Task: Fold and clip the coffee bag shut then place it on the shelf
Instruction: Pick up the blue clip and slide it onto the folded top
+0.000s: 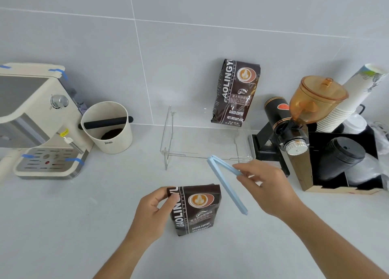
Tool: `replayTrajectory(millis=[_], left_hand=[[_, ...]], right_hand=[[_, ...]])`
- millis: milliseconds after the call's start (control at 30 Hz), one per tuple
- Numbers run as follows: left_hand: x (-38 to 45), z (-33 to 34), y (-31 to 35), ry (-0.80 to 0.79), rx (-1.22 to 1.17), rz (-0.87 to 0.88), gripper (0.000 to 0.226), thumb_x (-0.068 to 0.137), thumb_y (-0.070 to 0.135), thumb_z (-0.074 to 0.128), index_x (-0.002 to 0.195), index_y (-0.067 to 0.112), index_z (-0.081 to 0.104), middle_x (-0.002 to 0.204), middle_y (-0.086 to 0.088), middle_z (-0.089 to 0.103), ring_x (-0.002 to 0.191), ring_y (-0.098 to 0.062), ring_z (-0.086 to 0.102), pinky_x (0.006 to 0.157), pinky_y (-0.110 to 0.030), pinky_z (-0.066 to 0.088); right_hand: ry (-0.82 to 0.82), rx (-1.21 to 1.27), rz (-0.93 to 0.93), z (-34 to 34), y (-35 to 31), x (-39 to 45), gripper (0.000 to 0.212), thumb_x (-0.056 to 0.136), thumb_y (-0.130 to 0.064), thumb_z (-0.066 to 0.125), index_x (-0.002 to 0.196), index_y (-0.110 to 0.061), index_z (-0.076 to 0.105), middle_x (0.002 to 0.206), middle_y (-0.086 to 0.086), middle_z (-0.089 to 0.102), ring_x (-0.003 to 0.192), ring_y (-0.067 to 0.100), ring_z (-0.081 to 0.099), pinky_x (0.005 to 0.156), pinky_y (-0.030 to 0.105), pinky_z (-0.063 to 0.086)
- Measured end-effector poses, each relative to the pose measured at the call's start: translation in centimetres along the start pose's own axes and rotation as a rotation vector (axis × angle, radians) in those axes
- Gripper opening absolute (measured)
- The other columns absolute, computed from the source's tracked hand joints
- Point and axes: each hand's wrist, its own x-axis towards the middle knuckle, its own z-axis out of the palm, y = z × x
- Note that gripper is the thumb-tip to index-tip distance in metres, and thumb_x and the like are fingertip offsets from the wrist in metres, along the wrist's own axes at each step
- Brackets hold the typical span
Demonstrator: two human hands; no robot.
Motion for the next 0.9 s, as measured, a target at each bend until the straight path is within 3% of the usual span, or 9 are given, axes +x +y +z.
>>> replayTrajectory(millis=[167,300,467,567,700,800,900], left_hand=[[1.3,-0.9,0.5,-0.140,0.054,0.006,0.018,0.084,0.024,0.060,0.092,0.028,0.076,0.097,0.009,0.079,0.097,-0.009,0.070,0.087,-0.021,0.052],[1.8,-0.8,1.1,-0.193,0.065,0.015,0.016,0.082,0.026,0.062,0.088,0.028,0.077,0.090,0.009,0.079,0.089,-0.005,0.070,0.082,-0.017,0.051],[1.5,-0.8,0.9,-0.172,0.074,-0.010,0.026,0.085,0.010,0.065,0.078,0.032,0.077,0.085,0.009,0.079,0.085,-0.007,0.069,0.081,-0.025,0.052],[1.1,-0.7,0.7,-0.133,0.062,-0.026,0.011,0.078,0.029,0.070,0.074,0.021,0.076,0.083,-0.010,0.076,0.077,-0.016,0.067,0.081,-0.039,0.052],[1.0,-0.6,0.3,-0.088,0.006,-0.033,0.022,0.071,0.037,0.072,0.072,0.016,0.074,0.084,-0.016,0.074,0.076,-0.017,0.064,0.082,-0.049,0.053],[1.0,-0.6,0.2,-0.069,-0.044,-0.042,0.024,0.067,0.040,0.072,0.076,0.018,0.077,0.085,-0.012,0.077,0.083,-0.024,0.070,0.084,-0.047,0.054],[1.1,-0.5,0.1,-0.052,-0.056,-0.050,0.020,0.068,0.035,0.073,0.076,0.017,0.077,0.084,-0.009,0.078,0.082,-0.019,0.070,0.083,-0.045,0.055]], right_hand=[[-0.109,0.000,-0.135,0.1,-2.8,1.5,0.027,0.084,-0.004,0.070,0.106,-0.018,0.073,0.085,-0.002,0.070,0.080,0.011,0.062,0.070,0.020,0.052],[-0.287,-0.021,-0.149,0.5,-4.0,2.8,0.021,0.084,-0.009,0.070,0.101,-0.021,0.076,0.083,-0.014,0.068,0.078,0.005,0.063,0.071,0.011,0.048],[-0.383,0.003,-0.063,1.6,-4.9,3.9,0.017,0.084,-0.013,0.072,0.096,-0.024,0.077,0.084,-0.018,0.068,0.085,0.006,0.064,0.073,0.005,0.045],[-0.422,0.007,-0.043,2.3,-5.1,4.2,0.018,0.084,-0.013,0.072,0.096,-0.026,0.076,0.083,-0.020,0.067,0.084,0.005,0.064,0.071,0.006,0.044],[-0.500,0.019,-0.002,2.6,-5.1,4.1,0.023,0.087,-0.011,0.068,0.095,-0.031,0.076,0.089,-0.015,0.071,0.086,0.005,0.063,0.072,0.009,0.046],[-0.535,0.004,0.022,2.5,-4.7,4.1,0.026,0.089,-0.013,0.066,0.096,-0.037,0.075,0.098,-0.013,0.073,0.088,0.006,0.063,0.072,0.013,0.047],[-0.558,0.011,0.052,2.3,-4.5,4.2,0.028,0.089,-0.014,0.064,0.096,-0.039,0.074,0.101,-0.011,0.075,0.088,0.009,0.065,0.075,0.022,0.055]])
